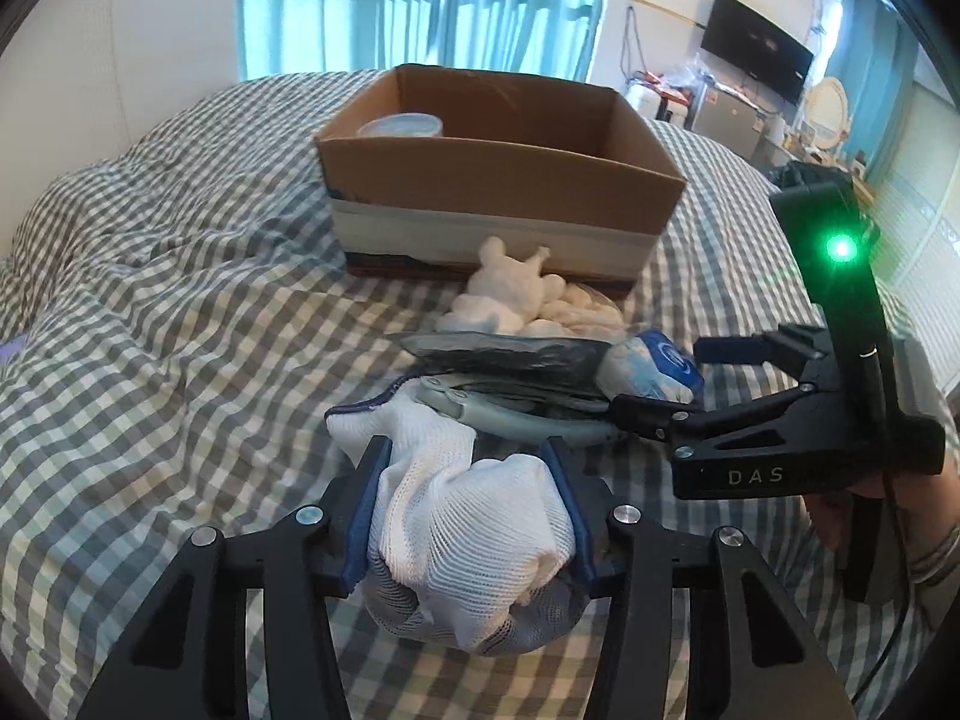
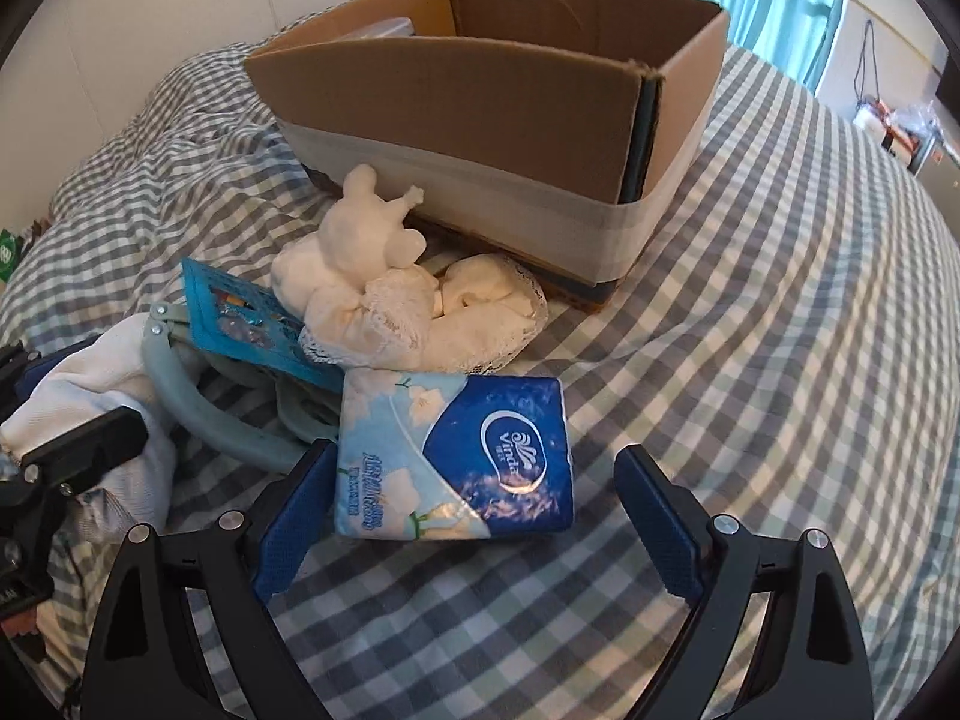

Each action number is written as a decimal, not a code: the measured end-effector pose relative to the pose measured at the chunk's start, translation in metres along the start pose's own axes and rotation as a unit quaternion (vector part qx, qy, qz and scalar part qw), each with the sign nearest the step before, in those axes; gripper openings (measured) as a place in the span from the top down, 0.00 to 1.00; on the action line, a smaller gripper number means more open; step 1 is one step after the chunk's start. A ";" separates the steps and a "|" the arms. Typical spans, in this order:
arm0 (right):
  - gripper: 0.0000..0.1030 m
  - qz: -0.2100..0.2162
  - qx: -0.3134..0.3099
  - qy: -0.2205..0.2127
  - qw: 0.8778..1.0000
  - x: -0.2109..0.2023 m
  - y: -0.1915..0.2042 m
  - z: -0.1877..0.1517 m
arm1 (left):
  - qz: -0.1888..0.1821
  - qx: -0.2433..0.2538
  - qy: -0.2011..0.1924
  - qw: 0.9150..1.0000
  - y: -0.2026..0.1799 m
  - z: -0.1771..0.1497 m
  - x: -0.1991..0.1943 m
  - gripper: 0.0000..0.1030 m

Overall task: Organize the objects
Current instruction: 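Grasp the white socks with the left tool while the right grasps the Vinda tissue pack, then lower the socks into the box and open the left tool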

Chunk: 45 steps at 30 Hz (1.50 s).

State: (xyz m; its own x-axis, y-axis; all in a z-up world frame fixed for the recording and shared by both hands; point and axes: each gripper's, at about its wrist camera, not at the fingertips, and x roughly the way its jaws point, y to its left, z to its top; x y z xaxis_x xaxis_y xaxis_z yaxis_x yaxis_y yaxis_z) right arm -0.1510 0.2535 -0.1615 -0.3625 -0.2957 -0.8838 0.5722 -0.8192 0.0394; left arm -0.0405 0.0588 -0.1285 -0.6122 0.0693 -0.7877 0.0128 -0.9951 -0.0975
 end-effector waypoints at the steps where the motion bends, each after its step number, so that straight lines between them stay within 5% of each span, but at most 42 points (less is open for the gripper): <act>1: 0.10 0.002 0.005 0.002 1.000 0.001 -0.002 0.000 | -0.002 -0.001 0.001 1.000 0.001 0.000 0.000 0.50; 3: 0.12 0.001 0.009 0.006 1.000 0.003 -0.003 -0.001 | -0.002 -0.002 0.000 1.000 0.002 0.000 -0.002 0.50; 6: 0.28 0.007 0.017 0.015 1.000 0.002 -0.002 -0.005 | -0.002 -0.001 -0.003 1.000 0.003 0.000 -0.005 0.50; 33: 0.29 -0.083 -0.012 -0.089 0.993 -0.128 0.069 -0.025 | -0.053 0.004 -0.060 0.997 0.004 0.000 -0.082 0.51; 45: 0.29 -0.097 -0.018 -0.128 0.987 -0.170 0.079 -0.004 | -0.074 0.012 -0.086 0.993 0.014 0.040 -0.105 0.51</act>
State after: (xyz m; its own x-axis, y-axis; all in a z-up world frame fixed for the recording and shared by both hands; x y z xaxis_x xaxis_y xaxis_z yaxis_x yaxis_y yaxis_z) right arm -0.0417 0.2412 -0.0095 -0.6391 -0.2538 -0.7260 0.4977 -0.8562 -0.1388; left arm -0.0078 0.0349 -0.0224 -0.7326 0.2033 -0.6496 -0.1046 -0.9767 -0.1876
